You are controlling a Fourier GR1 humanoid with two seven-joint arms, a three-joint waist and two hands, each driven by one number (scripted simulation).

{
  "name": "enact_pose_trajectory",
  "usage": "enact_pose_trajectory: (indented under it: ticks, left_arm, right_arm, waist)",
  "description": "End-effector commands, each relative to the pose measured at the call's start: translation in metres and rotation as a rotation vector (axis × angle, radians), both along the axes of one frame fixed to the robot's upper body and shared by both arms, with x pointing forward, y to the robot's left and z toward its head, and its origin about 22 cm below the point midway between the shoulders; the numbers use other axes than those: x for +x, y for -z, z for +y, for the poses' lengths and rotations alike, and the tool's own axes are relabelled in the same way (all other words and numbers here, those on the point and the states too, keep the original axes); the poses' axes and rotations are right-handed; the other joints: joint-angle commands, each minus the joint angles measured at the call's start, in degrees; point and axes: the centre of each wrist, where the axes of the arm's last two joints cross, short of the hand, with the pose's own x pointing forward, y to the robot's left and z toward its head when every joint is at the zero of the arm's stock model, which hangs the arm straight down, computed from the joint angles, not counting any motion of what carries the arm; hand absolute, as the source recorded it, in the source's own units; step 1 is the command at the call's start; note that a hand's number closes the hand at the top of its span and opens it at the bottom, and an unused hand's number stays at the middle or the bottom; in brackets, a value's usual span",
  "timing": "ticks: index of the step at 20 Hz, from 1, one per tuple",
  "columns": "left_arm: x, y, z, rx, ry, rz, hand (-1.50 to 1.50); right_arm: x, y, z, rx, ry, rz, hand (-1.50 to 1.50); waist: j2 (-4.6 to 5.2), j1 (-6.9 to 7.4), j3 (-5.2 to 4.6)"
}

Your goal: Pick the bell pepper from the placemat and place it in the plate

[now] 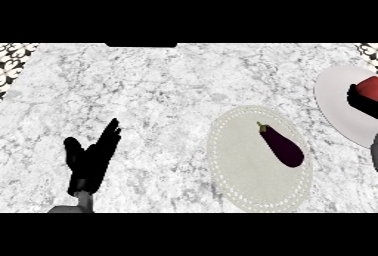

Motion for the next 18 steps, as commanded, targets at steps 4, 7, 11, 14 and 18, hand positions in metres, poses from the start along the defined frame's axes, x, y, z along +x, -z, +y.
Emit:
enact_pose_trajectory:
  ticks: [4, 7, 11, 14, 18]
  left_arm:
    - [0.018, -0.017, 0.004, 0.006, 0.009, 0.015, 0.0]
    - [0.004, -0.003, 0.009, -0.021, 0.036, 0.03, 0.0]
    - [0.008, -0.004, -0.001, -0.005, 0.047, 0.006, 0.0]
    - [0.008, 0.001, 0.0, -0.007, 0.047, 0.004, 0.0]
    - [-0.005, 0.012, -0.009, -0.003, 0.052, 0.019, 0.0]
  right_arm:
    - [-0.001, 0.006, -0.068, 0.004, 0.018, -0.032, 1.5]
    - [0.003, -0.003, -0.088, 0.016, 0.018, -0.005, 1.5]
    - [-0.015, 0.019, -0.105, 0.105, 0.057, 0.36, -1.5]
    - [-0.008, 0.015, -0.105, 0.184, -0.044, 0.391, -1.5]
    - [-0.004, 0.024, -0.096, 0.219, -0.129, 0.276, -1.5]
  waist:
    - [0.5, 0.53, -0.07]
    - [0.67, 1.17, -0.09]
    - [1.57, 2.99, -0.08]
    - [1.43, 2.72, 0.0]
    - [1.5, 2.98, 0.19]
